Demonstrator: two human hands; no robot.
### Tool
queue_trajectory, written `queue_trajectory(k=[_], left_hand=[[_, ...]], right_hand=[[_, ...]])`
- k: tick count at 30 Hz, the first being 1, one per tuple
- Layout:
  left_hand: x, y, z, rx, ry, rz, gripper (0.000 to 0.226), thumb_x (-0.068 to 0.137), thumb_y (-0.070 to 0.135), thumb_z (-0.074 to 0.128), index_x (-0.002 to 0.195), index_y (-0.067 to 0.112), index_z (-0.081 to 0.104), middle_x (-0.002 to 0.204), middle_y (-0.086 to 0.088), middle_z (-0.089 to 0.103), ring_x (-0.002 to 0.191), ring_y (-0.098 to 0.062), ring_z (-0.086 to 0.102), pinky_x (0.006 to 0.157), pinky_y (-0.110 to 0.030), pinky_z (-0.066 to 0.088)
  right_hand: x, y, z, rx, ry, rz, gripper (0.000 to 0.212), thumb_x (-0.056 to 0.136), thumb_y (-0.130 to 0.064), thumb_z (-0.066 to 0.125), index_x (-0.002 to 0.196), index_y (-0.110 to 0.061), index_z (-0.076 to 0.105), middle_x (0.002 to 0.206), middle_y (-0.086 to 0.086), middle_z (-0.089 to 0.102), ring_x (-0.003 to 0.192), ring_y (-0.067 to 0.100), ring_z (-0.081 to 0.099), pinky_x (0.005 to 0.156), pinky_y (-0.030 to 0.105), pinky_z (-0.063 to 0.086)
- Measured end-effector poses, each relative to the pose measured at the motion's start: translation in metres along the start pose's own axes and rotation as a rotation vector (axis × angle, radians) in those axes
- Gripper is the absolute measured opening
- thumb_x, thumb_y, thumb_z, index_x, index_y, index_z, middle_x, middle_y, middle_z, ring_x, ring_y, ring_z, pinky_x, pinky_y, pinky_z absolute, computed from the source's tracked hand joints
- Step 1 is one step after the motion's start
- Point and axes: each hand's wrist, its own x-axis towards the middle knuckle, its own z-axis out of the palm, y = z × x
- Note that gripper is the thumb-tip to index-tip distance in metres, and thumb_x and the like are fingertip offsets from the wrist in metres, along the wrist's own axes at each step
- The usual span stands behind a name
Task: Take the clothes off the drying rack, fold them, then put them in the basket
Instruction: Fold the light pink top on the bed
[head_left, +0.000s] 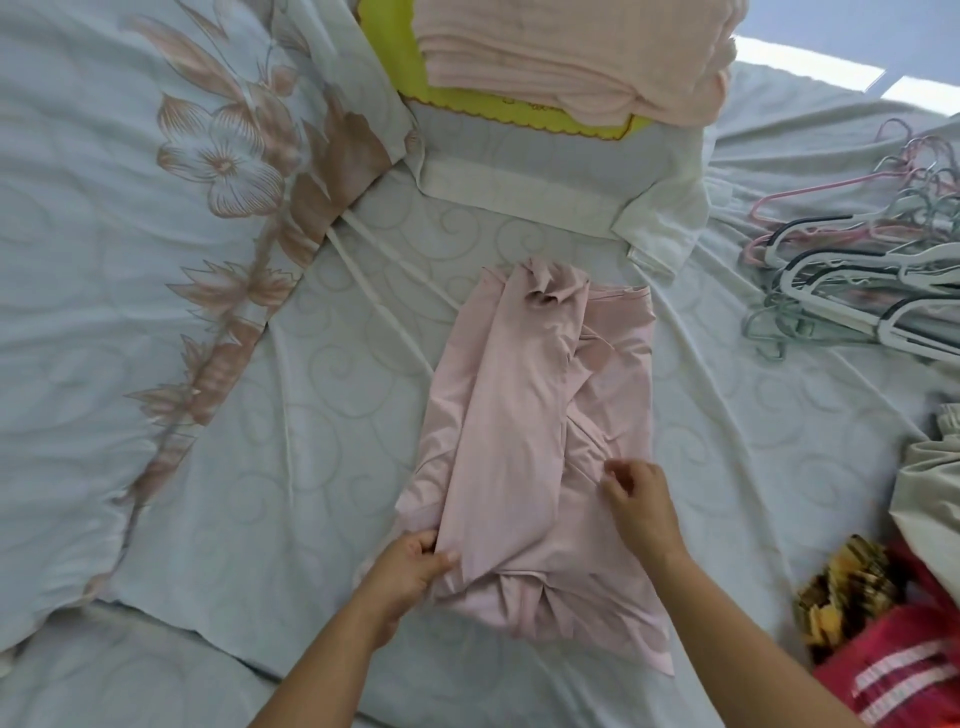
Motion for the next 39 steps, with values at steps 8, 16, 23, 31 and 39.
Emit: queue_trajectory(k=[8,16,23,31,39], left_hand=[[-0.007,0.025,0.018,0.826,0.514,0.307,0.02,0.086,0.03,0.063,0.078,0.014,0.053,0.082,-0.006,0.062,0.083,-0.026,0.058,0.065,-0.031,0.035],[-0.002,0.064,0.052,1.271,0.673,0.374,0.051,0.083,0.048,0.061,0.114,0.011,0.045,0.111,-0.008,0.053,0.104,-0.027,0.055,0.082,-0.035,0.041],[0.02,0.026,0.032,0.836,0.114,0.318,0.057,0.09,0.025,0.058,0.141,0.021,0.033,0.14,-0.005,0.041,0.127,-0.017,0.041,0.101,-0.018,0.028],[0.024,0.039,0.029,0.618,0.069,0.211,0.037,0.091,0.023,0.057,0.127,0.019,0.047,0.101,-0.007,0.062,0.084,-0.016,0.061,0.069,-0.019,0.043],[0.025,0.063,0.04,0.257,0.227,0.175,0.011,0.095,0.01,0.05,0.084,0.012,0.054,0.069,-0.007,0.06,0.045,-0.006,0.053,0.047,-0.015,0.041]], right_hand=[[0.006,-0.031,0.002,-0.104,-0.021,-0.225,0.036,0.089,-0.003,0.053,0.125,-0.009,0.055,0.14,0.012,0.035,0.126,0.027,0.04,0.105,0.035,0.037],[0.077,-0.11,-0.003,-0.594,-0.009,-0.497,0.05,0.088,0.001,0.041,0.134,-0.018,0.049,0.159,0.001,0.003,0.139,0.027,0.021,0.103,0.035,0.034],[0.12,-0.139,0.004,-0.723,-0.083,-0.458,0.051,0.089,0.002,0.032,0.139,-0.008,0.038,0.158,-0.002,0.009,0.138,0.028,0.024,0.107,0.036,0.027],[0.055,-0.104,-0.038,-0.305,0.142,-1.032,0.031,0.085,-0.014,0.048,0.11,-0.002,0.062,0.118,0.012,0.06,0.11,0.024,0.052,0.091,0.03,0.042],[0.013,-0.038,-0.015,-0.313,-0.03,-0.736,0.021,0.082,-0.023,0.049,0.1,-0.018,0.059,0.108,-0.003,0.062,0.066,0.018,0.063,0.053,0.027,0.049]])
